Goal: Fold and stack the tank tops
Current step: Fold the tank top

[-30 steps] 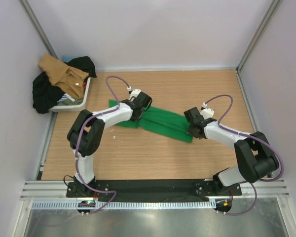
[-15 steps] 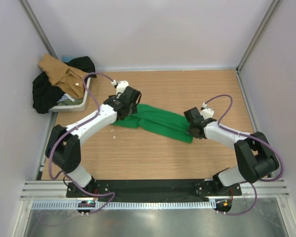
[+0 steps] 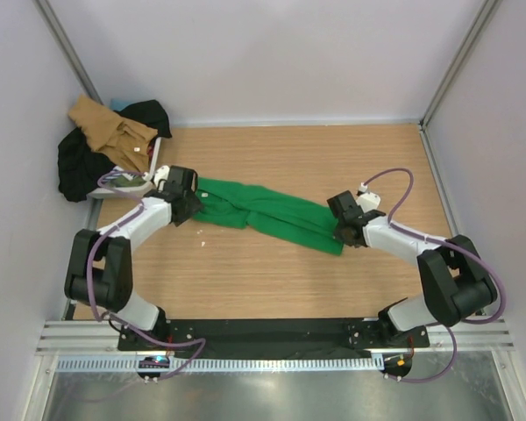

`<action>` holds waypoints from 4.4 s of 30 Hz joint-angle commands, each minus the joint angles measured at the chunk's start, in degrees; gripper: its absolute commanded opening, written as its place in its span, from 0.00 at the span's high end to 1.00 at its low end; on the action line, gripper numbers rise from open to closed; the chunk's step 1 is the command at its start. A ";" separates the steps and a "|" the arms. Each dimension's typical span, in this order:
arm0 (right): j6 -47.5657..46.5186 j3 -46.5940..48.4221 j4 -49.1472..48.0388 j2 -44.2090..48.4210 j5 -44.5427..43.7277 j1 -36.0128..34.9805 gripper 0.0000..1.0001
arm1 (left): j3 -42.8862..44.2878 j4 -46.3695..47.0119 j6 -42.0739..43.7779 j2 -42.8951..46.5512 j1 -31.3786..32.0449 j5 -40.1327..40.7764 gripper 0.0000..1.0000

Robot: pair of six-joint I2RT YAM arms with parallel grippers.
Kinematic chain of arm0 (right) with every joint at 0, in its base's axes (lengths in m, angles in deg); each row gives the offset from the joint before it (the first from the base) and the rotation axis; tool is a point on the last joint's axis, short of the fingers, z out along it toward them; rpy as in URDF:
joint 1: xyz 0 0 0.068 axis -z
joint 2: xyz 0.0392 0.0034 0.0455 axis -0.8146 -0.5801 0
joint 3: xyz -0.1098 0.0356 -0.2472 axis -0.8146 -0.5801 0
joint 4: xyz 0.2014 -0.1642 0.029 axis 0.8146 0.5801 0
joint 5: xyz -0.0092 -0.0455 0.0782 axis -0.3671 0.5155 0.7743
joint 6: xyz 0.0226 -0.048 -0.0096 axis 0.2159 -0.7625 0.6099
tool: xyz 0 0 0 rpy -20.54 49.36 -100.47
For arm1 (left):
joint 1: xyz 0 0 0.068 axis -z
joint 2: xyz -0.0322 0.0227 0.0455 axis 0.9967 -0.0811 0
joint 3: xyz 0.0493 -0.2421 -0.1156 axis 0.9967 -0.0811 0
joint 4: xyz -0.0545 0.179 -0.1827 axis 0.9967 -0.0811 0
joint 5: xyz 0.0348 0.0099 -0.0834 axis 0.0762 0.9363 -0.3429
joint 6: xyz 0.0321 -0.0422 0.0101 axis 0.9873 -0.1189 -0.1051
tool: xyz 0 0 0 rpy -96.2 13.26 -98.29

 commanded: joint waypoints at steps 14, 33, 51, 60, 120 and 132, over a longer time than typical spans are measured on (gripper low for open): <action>0.44 -5.35 5.62 4.43 2.01 -0.71 0.99 | 15.89 5.32 -0.10 -19.73 -4.24 -5.17 1.00; 22.66 -2.73 7.56 -1.44 5.70 -32.95 0.99 | 56.33 -2.60 1.66 -49.26 -0.11 -12.01 1.00; 31.38 25.23 13.53 -25.37 4.39 -55.38 0.75 | 72.52 -5.06 9.65 -55.43 5.25 -14.57 0.89; 30.60 21.99 16.09 -18.79 -1.85 -57.84 0.36 | 73.83 -9.36 13.35 -52.26 5.08 -11.67 0.37; -12.74 51.51 -6.42 -42.76 33.65 0.86 0.77 | 11.08 14.98 6.93 -17.80 4.90 -26.34 0.44; -13.79 58.09 -7.03 -47.95 35.76 5.08 0.99 | 16.00 15.68 6.14 -24.30 5.69 -25.91 0.80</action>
